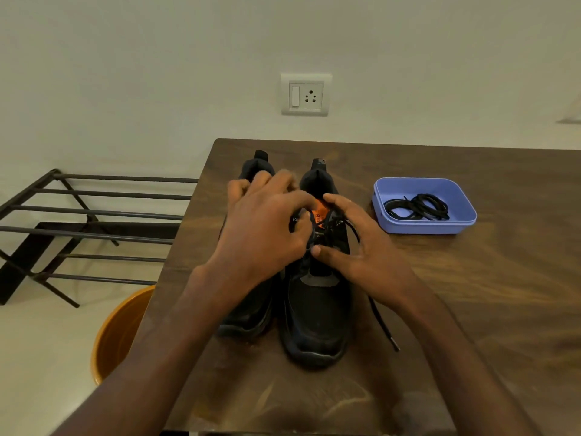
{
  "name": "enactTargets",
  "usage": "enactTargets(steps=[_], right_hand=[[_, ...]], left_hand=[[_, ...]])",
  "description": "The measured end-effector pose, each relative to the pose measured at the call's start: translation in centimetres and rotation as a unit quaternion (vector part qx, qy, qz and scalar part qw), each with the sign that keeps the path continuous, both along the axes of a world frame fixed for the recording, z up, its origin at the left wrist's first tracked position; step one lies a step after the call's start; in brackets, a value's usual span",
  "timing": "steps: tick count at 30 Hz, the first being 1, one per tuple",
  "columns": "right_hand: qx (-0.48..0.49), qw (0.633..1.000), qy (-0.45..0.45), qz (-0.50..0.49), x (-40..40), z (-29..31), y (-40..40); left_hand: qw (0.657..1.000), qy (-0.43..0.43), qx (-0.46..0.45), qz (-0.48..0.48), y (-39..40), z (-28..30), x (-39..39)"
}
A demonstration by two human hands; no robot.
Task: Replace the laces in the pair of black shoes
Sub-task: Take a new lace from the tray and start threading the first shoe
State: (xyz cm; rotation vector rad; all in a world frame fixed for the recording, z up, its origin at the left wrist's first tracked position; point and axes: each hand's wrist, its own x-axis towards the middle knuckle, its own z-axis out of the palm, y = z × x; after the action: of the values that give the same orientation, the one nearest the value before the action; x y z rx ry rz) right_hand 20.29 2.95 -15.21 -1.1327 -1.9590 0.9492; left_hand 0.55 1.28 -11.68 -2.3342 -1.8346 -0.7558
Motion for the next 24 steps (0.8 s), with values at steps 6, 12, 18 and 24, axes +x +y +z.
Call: enactTargets(steps=[6,12,18,24], right_hand=[[-0.020,0.998,-0.021,0.057,1.3,-0.3,0.6],[-0.006,0.999,-0.023,0.032,1.1,-0.4,0.8],[0.006,1.000,-0.016,-0.005,1.4,-0.4,1.0],[0.006,1.000,-0.006,-0.001,0.7,-0.5,0.8]], left_hand=[[0.994,0.037,-0.103,-0.026,0.9,-1.2,1.9],[0.971,-0.213,-0.107,-0.011,1.7,-1.5,2.0],[0.840,-0.510,-0.181,-0.031,0.7,0.6,1.7],[0.996,-0.050,-0.071,0.009,1.0,-0.2,1.4]])
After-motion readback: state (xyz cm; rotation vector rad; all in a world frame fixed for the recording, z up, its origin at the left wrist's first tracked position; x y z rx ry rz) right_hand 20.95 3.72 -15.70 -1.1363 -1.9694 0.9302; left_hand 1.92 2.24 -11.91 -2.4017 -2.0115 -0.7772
